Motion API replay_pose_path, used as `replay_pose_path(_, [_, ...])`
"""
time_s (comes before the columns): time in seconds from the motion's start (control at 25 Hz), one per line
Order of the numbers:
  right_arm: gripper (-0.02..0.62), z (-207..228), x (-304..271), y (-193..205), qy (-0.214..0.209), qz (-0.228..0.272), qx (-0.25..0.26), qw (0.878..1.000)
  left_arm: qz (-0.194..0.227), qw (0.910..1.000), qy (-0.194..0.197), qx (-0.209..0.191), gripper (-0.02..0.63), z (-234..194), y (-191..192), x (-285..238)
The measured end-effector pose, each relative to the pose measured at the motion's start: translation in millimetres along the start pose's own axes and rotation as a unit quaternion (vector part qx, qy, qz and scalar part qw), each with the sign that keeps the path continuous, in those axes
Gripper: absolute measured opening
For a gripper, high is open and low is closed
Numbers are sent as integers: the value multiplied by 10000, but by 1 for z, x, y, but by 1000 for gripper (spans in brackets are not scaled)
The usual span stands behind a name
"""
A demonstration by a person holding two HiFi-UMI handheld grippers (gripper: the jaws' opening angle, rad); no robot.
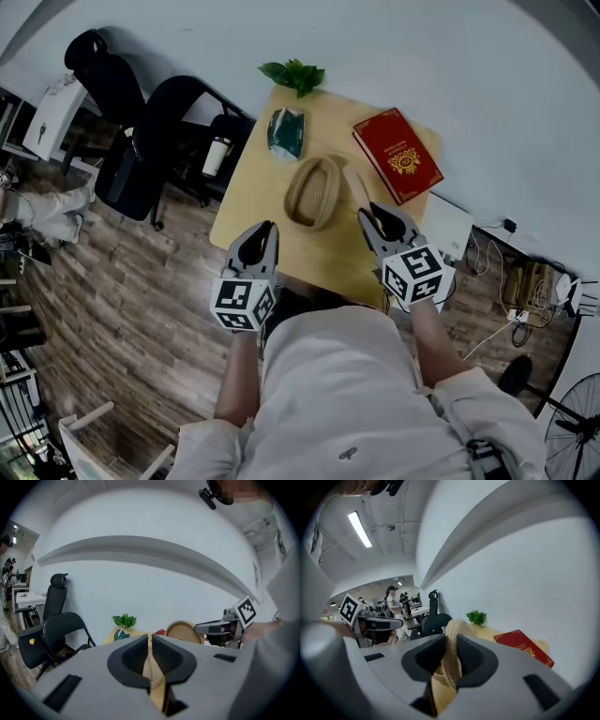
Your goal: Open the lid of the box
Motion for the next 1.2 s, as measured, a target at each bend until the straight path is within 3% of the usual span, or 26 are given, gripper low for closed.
replay_pose_path(1.2, [78,2,2,1,-71,-13,50,10000,-77,9999,-34,-79,17,6,3,1])
Point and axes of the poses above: the fingertips, and each gripper's own axes: x backward along the fingers, z to its right, y out of its underside, the point moved 2 cm from there along x, backward along the fingers, and after that the axes turned 13 degrees about -z, right-handed, at the moved point
